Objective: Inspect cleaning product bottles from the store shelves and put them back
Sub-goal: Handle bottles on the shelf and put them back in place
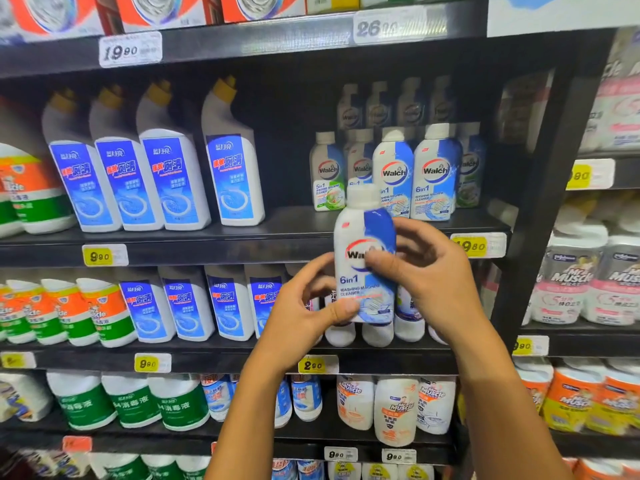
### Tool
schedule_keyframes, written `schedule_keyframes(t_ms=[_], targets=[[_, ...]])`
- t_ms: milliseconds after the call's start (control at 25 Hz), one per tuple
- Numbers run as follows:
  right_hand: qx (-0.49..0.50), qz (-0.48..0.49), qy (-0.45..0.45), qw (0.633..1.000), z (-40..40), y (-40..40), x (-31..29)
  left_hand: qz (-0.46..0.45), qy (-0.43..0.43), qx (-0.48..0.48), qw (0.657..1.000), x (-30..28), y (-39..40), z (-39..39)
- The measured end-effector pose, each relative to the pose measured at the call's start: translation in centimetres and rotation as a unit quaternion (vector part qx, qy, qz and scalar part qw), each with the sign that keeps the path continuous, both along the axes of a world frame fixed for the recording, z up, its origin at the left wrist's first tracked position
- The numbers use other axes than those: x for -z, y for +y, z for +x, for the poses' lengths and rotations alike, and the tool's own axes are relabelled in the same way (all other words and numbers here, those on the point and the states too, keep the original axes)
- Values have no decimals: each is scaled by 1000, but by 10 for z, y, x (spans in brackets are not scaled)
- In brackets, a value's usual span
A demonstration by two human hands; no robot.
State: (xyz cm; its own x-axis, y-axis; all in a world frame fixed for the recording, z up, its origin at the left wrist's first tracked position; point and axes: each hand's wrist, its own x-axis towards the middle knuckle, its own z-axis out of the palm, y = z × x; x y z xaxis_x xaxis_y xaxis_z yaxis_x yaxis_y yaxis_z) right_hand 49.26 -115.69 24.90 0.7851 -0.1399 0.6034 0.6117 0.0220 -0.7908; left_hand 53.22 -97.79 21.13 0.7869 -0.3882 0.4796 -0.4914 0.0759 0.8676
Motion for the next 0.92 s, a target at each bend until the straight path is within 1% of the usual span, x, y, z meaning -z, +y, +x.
schedule_keyframes(t_ms=[80,160,240,320,400,600,720,840,920], targets=[[2,34,37,999,3,-1,-4,-27,28,30,999,-6,-1,-7],[-6,47,64,997,5,-3,-3,-50,51,36,997,-12,-4,-10],[-47,76,85,992,4,-4,-2,-90,74,41,992,-19,-7,-13],[-84,109,97,986,4,-5,-4,-112,69,33,991,-28,-8,-14],[-79,104,104,986,5,-3,-10,-104,61,4,993,-41,-11,-16],[-26,73,109,991,10,1,-39,-97,73,-50,991,-81,-18,-25],[-1,38,104,994,12,1,-49,-78,58,-71,993,-96,-16,-25],[-4,31,95,995,14,2,-51,-70,49,-75,994,-100,-14,-24],[-37,49,80,995,14,2,-52,-79,44,-57,994,-95,-12,-21]])
